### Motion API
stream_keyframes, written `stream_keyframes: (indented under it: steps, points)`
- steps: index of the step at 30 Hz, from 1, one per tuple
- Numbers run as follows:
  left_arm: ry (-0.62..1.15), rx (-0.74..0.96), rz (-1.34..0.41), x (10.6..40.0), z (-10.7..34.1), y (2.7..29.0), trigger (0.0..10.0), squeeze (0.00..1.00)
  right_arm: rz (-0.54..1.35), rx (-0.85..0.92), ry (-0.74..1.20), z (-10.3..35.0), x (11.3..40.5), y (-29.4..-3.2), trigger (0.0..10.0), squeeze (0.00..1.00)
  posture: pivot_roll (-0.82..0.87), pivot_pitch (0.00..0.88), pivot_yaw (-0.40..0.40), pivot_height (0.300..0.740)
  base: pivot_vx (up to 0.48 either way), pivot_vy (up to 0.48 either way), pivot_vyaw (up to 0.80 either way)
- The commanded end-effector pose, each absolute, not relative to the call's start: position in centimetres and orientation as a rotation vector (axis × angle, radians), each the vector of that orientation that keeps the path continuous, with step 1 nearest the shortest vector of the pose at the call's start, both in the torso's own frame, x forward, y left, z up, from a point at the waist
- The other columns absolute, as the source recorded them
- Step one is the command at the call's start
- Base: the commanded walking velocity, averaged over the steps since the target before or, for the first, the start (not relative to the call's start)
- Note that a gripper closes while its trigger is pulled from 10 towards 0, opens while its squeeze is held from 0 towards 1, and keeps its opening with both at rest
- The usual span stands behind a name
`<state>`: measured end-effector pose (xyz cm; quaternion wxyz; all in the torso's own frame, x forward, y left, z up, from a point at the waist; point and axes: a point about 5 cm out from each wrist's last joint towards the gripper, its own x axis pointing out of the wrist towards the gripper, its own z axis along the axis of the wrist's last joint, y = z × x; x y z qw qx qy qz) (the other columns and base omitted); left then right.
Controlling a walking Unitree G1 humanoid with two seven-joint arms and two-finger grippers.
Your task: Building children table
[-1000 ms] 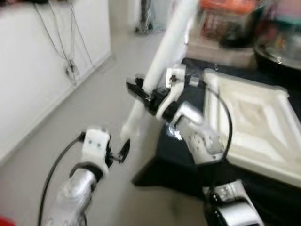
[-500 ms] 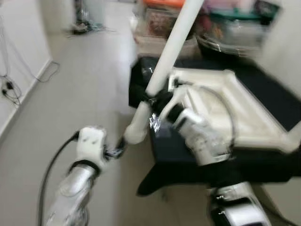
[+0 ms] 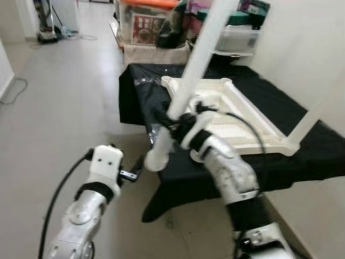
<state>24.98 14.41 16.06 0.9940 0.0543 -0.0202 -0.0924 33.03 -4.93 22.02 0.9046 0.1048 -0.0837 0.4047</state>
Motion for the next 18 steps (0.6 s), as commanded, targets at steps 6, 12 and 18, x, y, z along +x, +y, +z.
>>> stream_keyframes:
  steps: [6, 12, 18]
  points:
    - [-0.066, 0.105, -0.173, 25.2, 16.3, 14.2, 10.0, 0.00, 0.800, 0.200, -0.201, 22.4, 33.4, -5.9, 10.0, 0.00, 0.12, 0.000, -0.130, 0.740, 0.000, 0.000, 0.00]
    - [-0.084, 0.098, -0.163, 25.5, 16.6, 14.4, 10.0, 0.00, 0.739, 0.170, -0.238, 22.9, 34.1, -6.3, 10.0, 0.00, 0.12, 0.000, -0.129, 0.740, 0.000, 0.000, 0.00]
    - [-0.088, 0.089, -0.146, 25.7, 16.8, 14.5, 10.0, 0.00, 0.710, 0.121, -0.267, 23.6, 34.8, -7.0, 10.0, 0.00, 0.12, 0.000, -0.131, 0.740, 0.000, 0.000, 0.00]
